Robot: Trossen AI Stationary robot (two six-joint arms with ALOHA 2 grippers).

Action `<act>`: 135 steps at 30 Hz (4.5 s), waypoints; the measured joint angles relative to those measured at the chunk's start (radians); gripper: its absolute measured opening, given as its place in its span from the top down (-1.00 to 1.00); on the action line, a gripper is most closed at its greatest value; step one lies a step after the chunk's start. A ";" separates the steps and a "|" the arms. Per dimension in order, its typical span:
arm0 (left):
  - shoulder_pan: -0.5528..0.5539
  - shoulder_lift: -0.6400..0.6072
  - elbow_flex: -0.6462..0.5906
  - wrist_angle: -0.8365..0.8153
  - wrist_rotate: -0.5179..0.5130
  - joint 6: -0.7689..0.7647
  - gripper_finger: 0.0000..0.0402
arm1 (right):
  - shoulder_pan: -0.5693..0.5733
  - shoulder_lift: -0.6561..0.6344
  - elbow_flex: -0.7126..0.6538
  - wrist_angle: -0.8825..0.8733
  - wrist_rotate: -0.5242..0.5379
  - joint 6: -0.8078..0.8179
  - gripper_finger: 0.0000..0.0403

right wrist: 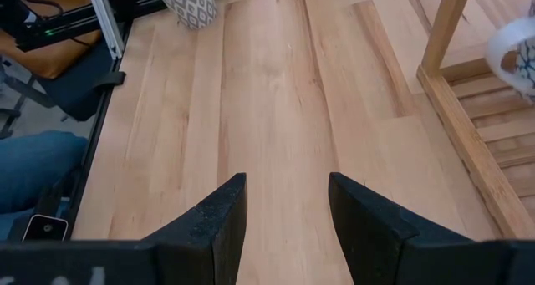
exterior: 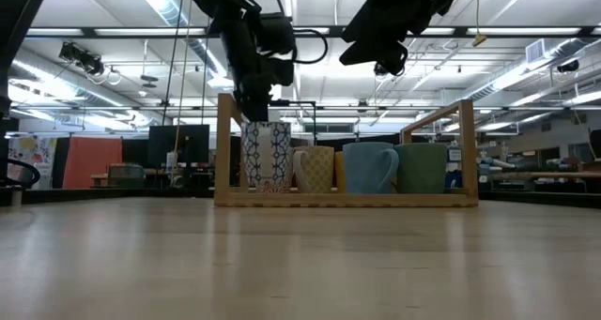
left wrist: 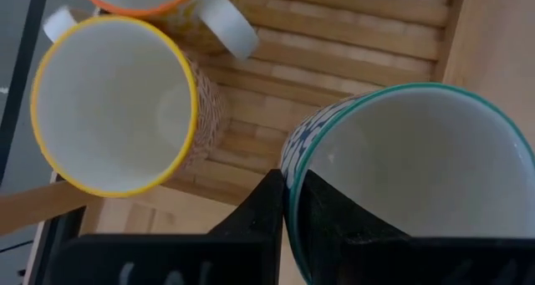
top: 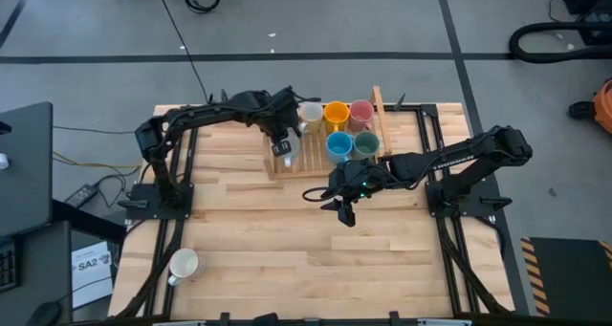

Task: Place coffee mugs
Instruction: Put the blue patterned mug on the shelf, then put the gray patterned mug on the shelf

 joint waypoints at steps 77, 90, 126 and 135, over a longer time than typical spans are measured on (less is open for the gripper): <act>-0.332 -0.371 0.001 -0.332 -0.028 -0.119 0.13 | 0.000 0.000 0.000 0.000 0.000 0.000 0.13; -0.883 -0.409 0.001 -0.564 -0.027 -0.506 0.13 | 0.000 0.000 0.000 0.000 0.000 0.000 0.13; -1.390 -0.368 -0.297 -0.581 0.037 -0.822 0.13 | 0.000 0.000 0.000 0.000 0.000 0.000 0.13; -1.389 -0.368 -0.449 -0.378 0.122 -0.771 0.13 | 0.000 0.000 0.000 0.000 0.000 0.000 0.13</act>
